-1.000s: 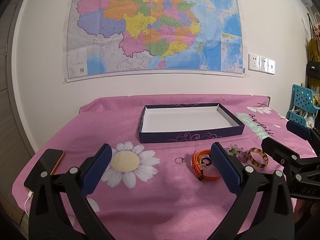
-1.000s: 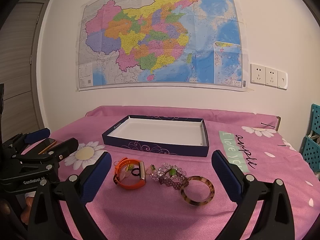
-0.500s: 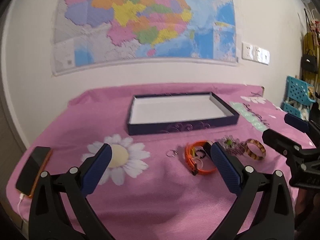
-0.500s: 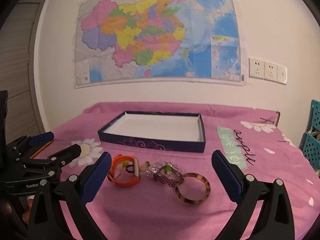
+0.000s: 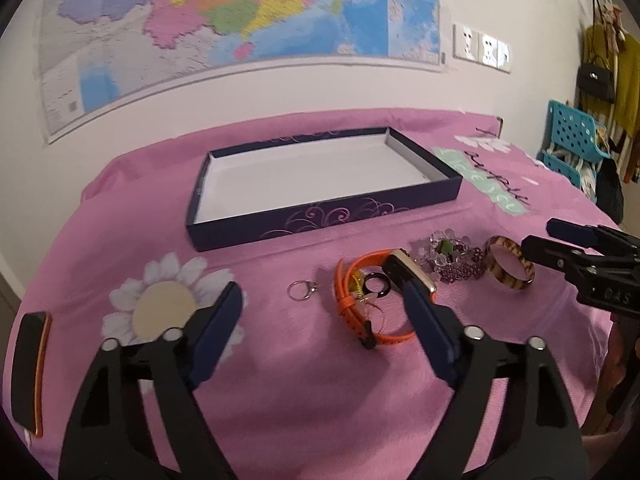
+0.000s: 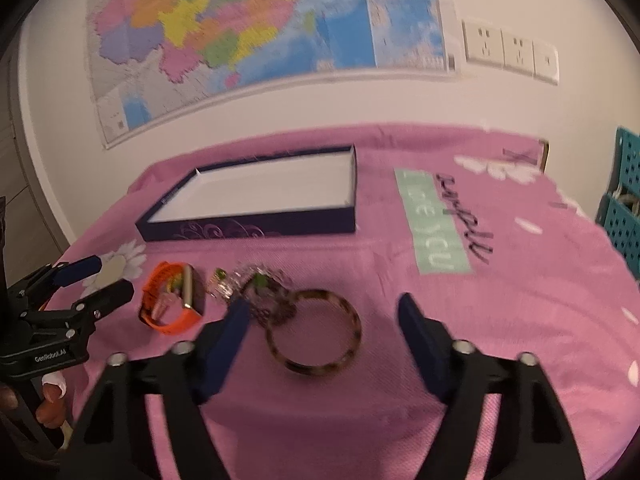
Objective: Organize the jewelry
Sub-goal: 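Lower the left tool onto the orange watch while the right tool reaches the tortoiseshell bangle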
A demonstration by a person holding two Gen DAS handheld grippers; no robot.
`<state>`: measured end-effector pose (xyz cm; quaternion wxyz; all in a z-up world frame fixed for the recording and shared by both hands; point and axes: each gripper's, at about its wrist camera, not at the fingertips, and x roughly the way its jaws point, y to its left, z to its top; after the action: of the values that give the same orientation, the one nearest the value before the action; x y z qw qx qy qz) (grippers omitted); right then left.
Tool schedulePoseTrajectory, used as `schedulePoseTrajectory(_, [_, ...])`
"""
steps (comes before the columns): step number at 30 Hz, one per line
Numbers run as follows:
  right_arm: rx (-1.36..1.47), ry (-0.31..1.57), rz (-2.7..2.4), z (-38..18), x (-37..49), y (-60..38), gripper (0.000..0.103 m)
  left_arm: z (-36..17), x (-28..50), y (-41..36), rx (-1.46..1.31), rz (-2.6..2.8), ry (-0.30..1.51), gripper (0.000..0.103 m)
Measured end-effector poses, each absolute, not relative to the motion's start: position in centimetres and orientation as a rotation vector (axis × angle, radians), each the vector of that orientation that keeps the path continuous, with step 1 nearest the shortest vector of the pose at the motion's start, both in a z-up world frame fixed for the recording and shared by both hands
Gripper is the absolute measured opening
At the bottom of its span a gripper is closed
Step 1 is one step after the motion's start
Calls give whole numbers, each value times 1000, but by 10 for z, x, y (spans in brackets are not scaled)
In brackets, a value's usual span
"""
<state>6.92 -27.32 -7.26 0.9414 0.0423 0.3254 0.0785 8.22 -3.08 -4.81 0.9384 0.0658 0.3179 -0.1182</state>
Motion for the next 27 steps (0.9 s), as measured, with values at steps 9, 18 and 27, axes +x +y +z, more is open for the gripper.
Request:
schedulePoseTrajectory(9, [127, 787, 187, -94, 91, -278, 34, -58, 111, -40, 151, -297, 755, 50])
schedulePoseTrajectory(18, [85, 808, 183, -95, 100, -277, 6, -64, 117, -39, 118, -351, 812, 17])
schedulePoseTrajectory(27, [88, 793, 200, -90, 100, -280, 5, -56, 115, -22, -4, -375, 825, 11])
